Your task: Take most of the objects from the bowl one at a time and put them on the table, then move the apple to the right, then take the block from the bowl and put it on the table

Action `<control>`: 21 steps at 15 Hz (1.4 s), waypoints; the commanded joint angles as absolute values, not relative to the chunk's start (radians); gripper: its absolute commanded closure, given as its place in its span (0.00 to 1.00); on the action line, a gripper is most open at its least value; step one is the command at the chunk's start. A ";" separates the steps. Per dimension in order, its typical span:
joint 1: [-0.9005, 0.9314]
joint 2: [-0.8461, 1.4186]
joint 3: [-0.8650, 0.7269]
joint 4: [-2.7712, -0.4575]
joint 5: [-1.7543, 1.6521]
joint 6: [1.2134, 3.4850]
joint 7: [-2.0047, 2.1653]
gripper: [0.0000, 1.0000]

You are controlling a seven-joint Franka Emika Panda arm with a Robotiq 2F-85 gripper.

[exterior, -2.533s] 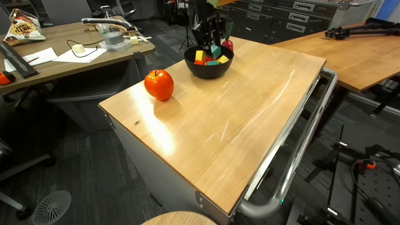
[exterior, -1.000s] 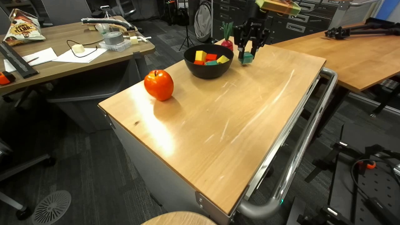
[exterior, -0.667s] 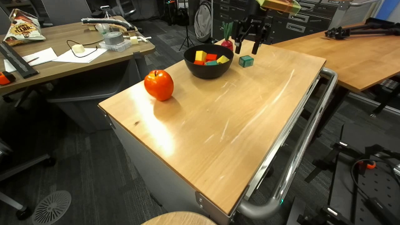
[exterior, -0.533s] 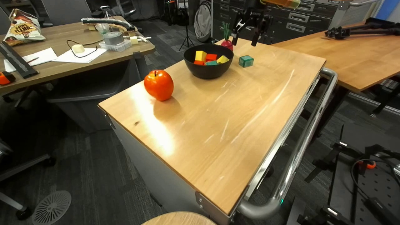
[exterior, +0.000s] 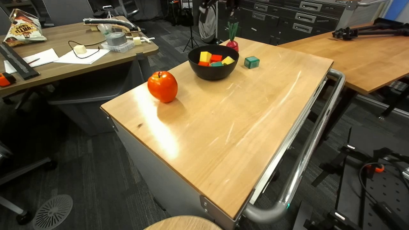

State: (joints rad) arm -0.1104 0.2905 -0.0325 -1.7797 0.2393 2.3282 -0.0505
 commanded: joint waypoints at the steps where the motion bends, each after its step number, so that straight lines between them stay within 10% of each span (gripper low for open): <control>1: -0.093 0.298 -0.019 -1.770 0.238 2.327 -0.049 0.00; 21: -0.062 0.457 -0.037 -1.717 0.243 2.118 0.275 0.00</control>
